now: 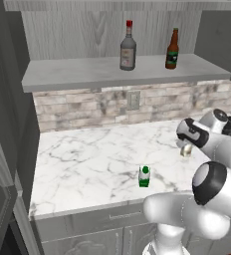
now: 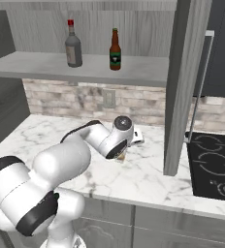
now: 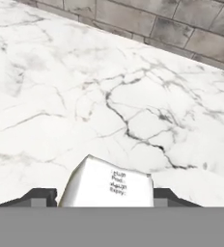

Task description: Sort all alcoholic drinks to one cabinet, and non-alcoholic drinks to the other.

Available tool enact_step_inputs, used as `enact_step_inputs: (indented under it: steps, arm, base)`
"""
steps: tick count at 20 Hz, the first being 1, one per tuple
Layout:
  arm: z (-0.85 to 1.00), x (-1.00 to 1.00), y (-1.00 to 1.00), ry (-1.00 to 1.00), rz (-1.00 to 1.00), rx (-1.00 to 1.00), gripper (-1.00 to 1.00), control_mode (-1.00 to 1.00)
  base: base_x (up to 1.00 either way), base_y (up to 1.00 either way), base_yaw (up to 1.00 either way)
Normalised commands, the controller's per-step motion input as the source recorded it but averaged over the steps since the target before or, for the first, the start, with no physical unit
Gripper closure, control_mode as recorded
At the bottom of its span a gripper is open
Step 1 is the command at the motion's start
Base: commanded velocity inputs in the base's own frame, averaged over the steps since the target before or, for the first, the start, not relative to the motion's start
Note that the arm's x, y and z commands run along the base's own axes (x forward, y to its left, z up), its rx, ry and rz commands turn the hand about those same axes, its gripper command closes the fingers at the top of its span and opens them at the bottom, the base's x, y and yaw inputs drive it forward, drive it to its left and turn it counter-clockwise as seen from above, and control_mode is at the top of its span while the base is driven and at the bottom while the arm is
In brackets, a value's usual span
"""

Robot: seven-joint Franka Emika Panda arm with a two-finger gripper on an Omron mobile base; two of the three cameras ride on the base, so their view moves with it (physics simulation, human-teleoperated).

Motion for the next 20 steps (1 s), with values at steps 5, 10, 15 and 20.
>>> enact_step_inputs:
  steps: [5, 10, 15, 20]
  arm:
    - [0.52, -0.09, 0.29, -0.04, 0.00, -0.13, 1.00, -1.00]
    - [0.55, -0.24, 0.13, -0.04, 0.00, -0.11, 1.00, -1.00]
    - [0.51, -0.29, 0.08, -0.02, -0.02, -0.07, 1.00, -1.00]
    - [0.51, -0.35, 0.03, -0.03, -0.04, -0.03, 1.00, -1.00]
  base:
    - [0.00, 0.00, 0.00]
    - [0.00, 0.00, 0.00]
    - [0.00, 0.00, 0.00]
    - [0.00, 0.00, 0.00]
